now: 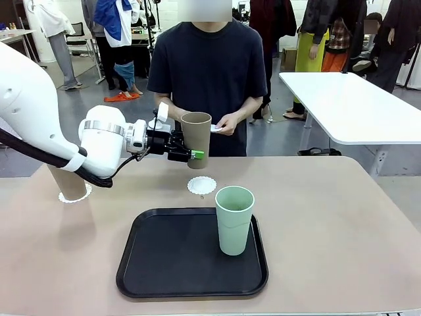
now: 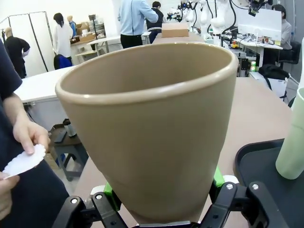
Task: Place coasters on the table and set cups on them.
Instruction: Take one Reusable plastic cup from the Flat Tray and place it on a coaster set by the human.
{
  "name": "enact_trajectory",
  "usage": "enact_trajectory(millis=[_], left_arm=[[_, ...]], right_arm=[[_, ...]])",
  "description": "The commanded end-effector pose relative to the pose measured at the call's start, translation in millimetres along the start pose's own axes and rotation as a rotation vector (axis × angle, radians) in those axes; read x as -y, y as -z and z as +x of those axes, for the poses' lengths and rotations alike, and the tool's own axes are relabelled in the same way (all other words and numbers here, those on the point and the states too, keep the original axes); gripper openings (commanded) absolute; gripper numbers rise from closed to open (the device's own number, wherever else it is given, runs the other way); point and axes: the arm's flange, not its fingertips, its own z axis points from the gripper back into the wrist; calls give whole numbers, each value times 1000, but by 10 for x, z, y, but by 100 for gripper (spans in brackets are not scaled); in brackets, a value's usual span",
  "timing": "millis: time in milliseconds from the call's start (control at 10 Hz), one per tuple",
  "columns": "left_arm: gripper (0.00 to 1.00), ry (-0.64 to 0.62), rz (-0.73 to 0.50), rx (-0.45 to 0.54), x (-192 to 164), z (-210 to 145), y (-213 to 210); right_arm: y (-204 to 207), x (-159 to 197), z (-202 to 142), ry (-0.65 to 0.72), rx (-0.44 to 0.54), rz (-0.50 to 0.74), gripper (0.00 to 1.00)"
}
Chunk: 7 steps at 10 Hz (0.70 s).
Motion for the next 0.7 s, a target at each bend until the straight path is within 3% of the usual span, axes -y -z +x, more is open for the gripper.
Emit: enact_trajectory(millis=[0, 100, 200, 600], left_arm=[[83, -69, -50, 21, -30, 51, 110], [83, -104, -72, 36, 55, 81, 137], [83, -28, -15, 6, 28, -13, 56], [83, -28, -15, 6, 28, -13, 56]], right_arm=[[20, 1, 10, 4, 14, 7, 100], [20, 1, 10, 4, 14, 7, 100], [20, 1, 10, 4, 14, 7, 100], [20, 1, 10, 4, 14, 7, 100]])
